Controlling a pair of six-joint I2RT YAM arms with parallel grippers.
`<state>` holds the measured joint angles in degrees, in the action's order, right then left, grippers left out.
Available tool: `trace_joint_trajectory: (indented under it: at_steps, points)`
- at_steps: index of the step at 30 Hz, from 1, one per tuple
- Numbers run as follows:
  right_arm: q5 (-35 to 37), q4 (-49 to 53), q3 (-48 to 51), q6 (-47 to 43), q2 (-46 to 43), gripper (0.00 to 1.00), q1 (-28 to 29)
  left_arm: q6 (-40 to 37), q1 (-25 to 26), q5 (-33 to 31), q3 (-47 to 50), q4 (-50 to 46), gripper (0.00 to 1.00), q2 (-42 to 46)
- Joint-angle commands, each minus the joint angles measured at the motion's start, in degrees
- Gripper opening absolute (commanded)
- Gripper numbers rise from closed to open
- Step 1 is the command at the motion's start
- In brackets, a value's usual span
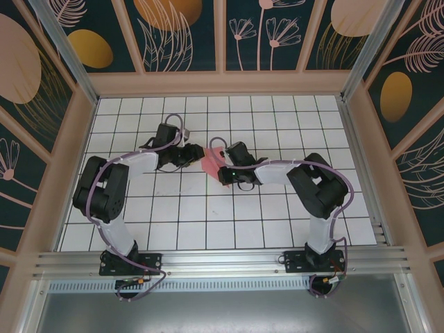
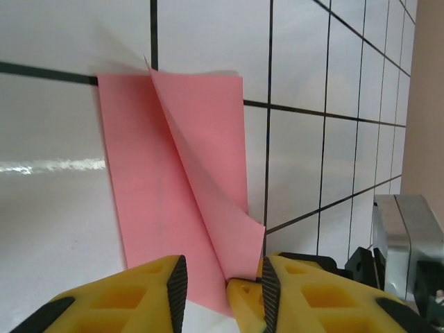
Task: Fold a paper plane with a square sheet of paper (fold left side to right side)
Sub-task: Fourth fold the wing at the center of the table.
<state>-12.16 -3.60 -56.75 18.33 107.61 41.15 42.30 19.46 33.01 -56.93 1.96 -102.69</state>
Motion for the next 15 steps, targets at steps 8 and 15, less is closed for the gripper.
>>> trace_joint_trajectory:
  at_steps: [8,15]
  points:
    - [-8.2,-5.9,3.2,4.4,-1.8,0.13,-2.0,2.2,3.8,1.0,-1.3,4.7,0.31,-4.8]
    - [-10.5,-8.8,5.1,7.0,-1.7,0.13,-3.4,2.1,4.2,-0.1,-1.7,4.1,0.27,-6.2]
